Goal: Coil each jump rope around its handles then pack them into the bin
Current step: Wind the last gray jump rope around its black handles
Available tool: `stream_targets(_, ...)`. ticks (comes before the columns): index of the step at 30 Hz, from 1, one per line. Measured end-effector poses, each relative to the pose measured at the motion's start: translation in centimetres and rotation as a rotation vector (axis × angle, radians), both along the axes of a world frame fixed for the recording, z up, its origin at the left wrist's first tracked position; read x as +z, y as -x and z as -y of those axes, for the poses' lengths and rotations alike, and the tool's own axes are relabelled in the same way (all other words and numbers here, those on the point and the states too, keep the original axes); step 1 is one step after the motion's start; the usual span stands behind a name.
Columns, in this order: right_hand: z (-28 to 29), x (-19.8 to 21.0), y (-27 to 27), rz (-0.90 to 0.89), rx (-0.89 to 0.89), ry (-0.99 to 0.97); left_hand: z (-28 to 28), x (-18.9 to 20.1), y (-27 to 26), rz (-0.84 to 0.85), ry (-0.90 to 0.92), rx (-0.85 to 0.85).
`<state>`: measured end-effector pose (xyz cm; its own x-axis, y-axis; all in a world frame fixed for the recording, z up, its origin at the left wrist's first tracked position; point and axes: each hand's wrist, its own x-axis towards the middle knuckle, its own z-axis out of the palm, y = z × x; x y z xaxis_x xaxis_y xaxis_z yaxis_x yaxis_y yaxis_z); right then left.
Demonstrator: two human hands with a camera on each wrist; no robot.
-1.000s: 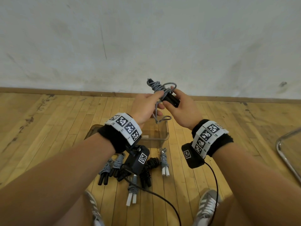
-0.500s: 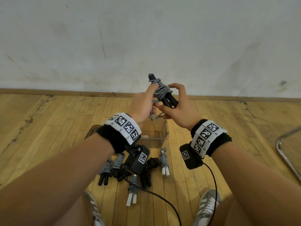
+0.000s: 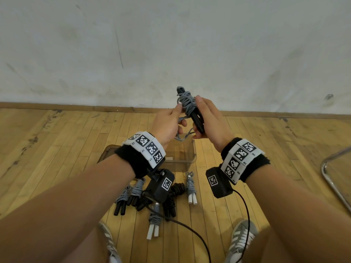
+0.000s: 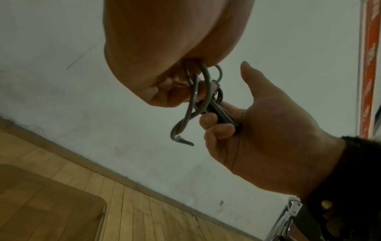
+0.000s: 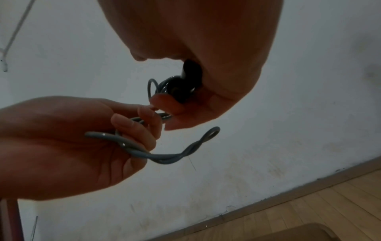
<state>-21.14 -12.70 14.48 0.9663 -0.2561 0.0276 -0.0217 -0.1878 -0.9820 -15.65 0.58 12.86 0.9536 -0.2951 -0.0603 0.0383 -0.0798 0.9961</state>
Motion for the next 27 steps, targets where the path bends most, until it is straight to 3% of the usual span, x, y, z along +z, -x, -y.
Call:
stream_targets(10,0.0,0.1,-0.2,-0.002,-0.097,-0.011,0.2,0.0,0.0,0.009,0.046,0.025)
stream_targets(18,0.1,0.2,0.0,-0.029,-0.027,-0.099,0.3,0.5,-0.1,-0.124,0.186,-0.021)
stream_targets(21,0.0,-0.1,-0.1,-0.022,0.029,-0.091,0.4,0.0,-0.3,-0.019,0.068,-0.023)
stream_targets(27,0.1,-1.0,-0.3,-0.004,0.115,0.073,0.2,-0.7,-0.6,0.042,0.044,-0.006)
